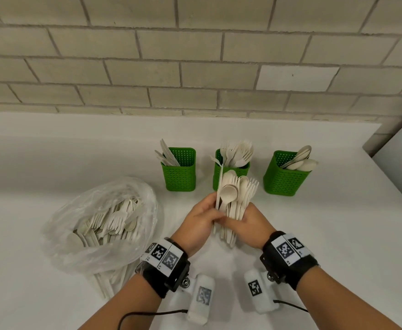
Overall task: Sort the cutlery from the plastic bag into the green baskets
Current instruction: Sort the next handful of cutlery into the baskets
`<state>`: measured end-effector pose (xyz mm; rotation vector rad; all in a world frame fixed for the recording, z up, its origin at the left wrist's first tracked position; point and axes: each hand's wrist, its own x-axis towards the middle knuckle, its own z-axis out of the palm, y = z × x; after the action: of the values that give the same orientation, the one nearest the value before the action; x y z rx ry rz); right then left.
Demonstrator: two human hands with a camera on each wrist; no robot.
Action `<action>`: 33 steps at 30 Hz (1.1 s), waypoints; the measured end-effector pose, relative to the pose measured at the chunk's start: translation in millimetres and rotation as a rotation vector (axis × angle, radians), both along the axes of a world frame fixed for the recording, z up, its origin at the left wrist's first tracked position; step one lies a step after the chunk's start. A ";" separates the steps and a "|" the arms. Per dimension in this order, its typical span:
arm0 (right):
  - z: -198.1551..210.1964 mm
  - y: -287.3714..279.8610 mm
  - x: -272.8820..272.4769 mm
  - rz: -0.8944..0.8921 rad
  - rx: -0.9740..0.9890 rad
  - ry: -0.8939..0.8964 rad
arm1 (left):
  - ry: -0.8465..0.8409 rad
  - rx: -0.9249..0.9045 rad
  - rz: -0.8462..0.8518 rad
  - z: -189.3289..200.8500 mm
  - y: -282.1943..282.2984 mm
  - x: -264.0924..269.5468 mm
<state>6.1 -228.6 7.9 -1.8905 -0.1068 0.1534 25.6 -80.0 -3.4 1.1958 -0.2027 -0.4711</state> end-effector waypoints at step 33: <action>31.1 -4.6 21.8 -0.176 0.177 -0.060 | -0.703 0.893 0.599 62.7 55.8 109.5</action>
<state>27.8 -233.2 39.0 -1.7186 0.0052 -0.0319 135.1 -24.2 59.3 2.1781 -0.2232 0.4725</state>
